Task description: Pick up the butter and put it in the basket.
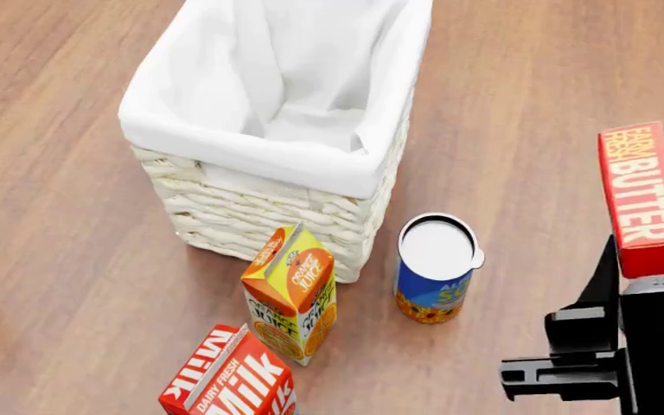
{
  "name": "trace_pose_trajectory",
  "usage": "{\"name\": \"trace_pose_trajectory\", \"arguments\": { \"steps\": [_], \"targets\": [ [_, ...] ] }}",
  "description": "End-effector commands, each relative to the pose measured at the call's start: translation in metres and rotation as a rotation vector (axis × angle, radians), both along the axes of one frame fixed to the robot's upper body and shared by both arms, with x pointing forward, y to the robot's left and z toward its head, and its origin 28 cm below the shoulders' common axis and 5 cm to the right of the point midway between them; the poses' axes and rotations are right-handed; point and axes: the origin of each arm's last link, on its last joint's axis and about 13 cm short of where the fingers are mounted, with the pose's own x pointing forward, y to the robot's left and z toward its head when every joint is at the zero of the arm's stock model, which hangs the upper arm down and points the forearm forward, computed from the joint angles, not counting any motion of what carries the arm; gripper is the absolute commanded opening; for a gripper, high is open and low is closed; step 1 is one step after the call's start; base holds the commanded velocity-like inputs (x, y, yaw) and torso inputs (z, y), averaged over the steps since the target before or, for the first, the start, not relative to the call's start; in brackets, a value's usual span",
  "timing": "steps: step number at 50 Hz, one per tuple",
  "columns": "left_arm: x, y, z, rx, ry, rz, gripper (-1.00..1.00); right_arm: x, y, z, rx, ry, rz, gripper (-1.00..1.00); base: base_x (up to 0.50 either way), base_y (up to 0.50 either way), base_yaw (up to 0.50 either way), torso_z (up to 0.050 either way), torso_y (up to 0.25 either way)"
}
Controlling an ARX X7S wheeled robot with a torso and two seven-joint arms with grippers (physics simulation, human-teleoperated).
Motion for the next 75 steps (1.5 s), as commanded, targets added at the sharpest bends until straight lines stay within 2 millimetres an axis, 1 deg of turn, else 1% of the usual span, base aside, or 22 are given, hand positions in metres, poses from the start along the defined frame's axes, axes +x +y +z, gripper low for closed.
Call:
{"name": "trace_pose_trajectory", "arguments": {
  "steps": [1, 6, 11, 12, 15, 16, 20, 25, 29, 30, 33, 34, 38, 42, 43, 50, 57, 64, 68, 75],
  "targets": [
    [-0.005, 0.0, -0.002, -0.034, -0.021, -0.001, 1.0, 0.027, -0.009, 0.044, 0.042, -0.053, 0.056, -1.0, 0.0, 0.0, 0.0, 0.0, 0.0],
    [-0.005, 0.0, -0.002, -0.034, -0.02, -0.002, 1.0, 0.045, -0.014, 0.06, 0.06, -0.034, 0.05, -1.0, 0.0, 0.0, 0.0, 0.0, 0.0],
    [-0.004, 0.0, 0.0, -0.034, -0.018, -0.003, 1.0, 0.06, -0.017, 0.069, 0.075, 0.003, 0.044, -1.0, 0.0, 0.0, 0.0, 0.0, 0.002],
    [-0.004, 0.0, -0.003, -0.034, -0.016, -0.003, 1.0, 0.065, -0.019, 0.073, 0.144, -0.006, 0.06, -1.0, 0.0, 0.0, 0.0, 0.0, 0.0],
    [-0.005, 0.0, -0.002, -0.035, -0.017, -0.003, 1.0, 0.072, -0.022, 0.078, 0.181, -0.003, 0.063, -1.0, 0.0, 0.0, 0.0, 0.0, 0.003],
    [-0.003, 0.001, 0.001, -0.035, -0.018, -0.003, 1.0, 0.076, -0.023, 0.081, 0.199, 0.0, 0.068, -1.0, 0.0, 0.0, 0.0, 0.0, 0.0],
    [-0.002, 0.001, 0.0, -0.039, -0.016, 0.0, 1.0, 0.087, -0.025, 0.087, 0.213, 0.016, 0.06, -1.0, 0.0, 0.0, 0.0, 0.0, 0.0],
    [-0.003, 0.0, 0.0, -0.046, -0.014, 0.0, 1.0, 0.095, -0.024, 0.101, 0.241, -0.018, 0.065, -1.0, 0.0, 0.0, 0.0, 0.002, 0.002],
    [-0.003, -0.001, -0.003, -0.043, -0.015, -0.003, 1.0, 0.107, -0.024, 0.113, 0.245, -0.009, 0.062, -1.0, 0.0, 0.0, 0.0, 0.0, 0.002],
    [-0.003, -0.001, 0.0, -0.042, -0.015, -0.003, 1.0, 0.111, -0.023, 0.117, 0.265, 0.0, 0.081, -1.0, 0.0, 0.0, 0.0, 0.0, 0.0],
    [-0.003, -0.001, 0.0, -0.042, -0.014, -0.003, 1.0, 0.119, -0.021, 0.121, 0.259, 0.031, 0.093, -1.0, 0.0, 0.0, 0.0, 0.0, 0.0],
    [-0.004, -0.001, -0.003, -0.042, -0.014, -0.004, 1.0, 0.124, -0.02, 0.124, 0.257, 0.049, 0.099, -1.0, 0.0, 0.0, 0.0, 0.0, 0.0],
    [-0.004, -0.001, 0.0, -0.043, -0.015, -0.006, 1.0, 0.139, -0.019, 0.134, 0.276, 0.099, 0.108, -1.0, 0.0, 0.0, 0.0, 0.0, 0.003],
    [-0.004, -0.001, 0.001, -0.046, -0.015, -0.004, 1.0, 0.149, -0.018, 0.143, 0.287, 0.135, 0.106, -1.0, 0.0, 0.0, 0.0, 0.0, 0.003],
    [-0.004, -0.001, 0.001, -0.046, -0.016, -0.004, 1.0, 0.151, -0.018, 0.145, 0.319, 0.131, 0.111, -1.0, 0.0, 0.0, 0.0, 0.01, 0.0],
    [-0.006, -0.002, 0.001, -0.046, -0.015, -0.007, 1.0, 0.171, -0.01, 0.157, 0.334, 0.221, 0.15, -1.0, 0.0, 0.0, 0.0, 0.0, 0.001],
    [-0.007, 0.0, 0.003, -0.053, -0.019, -0.003, 1.0, 0.191, 0.007, 0.18, 0.305, 0.328, 0.188, -1.0, 0.0, 0.0, 0.0, 0.0, 0.001],
    [-0.008, 0.0, 0.004, -0.059, -0.02, -0.006, 1.0, 0.202, 0.016, 0.197, 0.299, 0.377, 0.186, -1.0, 0.0, 0.0, 0.0, 0.001, 0.001],
    [-0.008, 0.0, 0.003, -0.06, -0.018, -0.005, 1.0, 0.203, 0.022, 0.198, 0.295, 0.379, 0.218, -1.0, 0.0, 0.0, 0.0, 0.0, 0.003],
    [-0.008, -0.003, 0.0, -0.048, -0.013, -0.015, 1.0, 0.208, 0.039, 0.192, 0.267, 0.411, 0.303, -1.0, 0.0, 0.0, 0.0, 0.0, 0.0]
  ]
}}
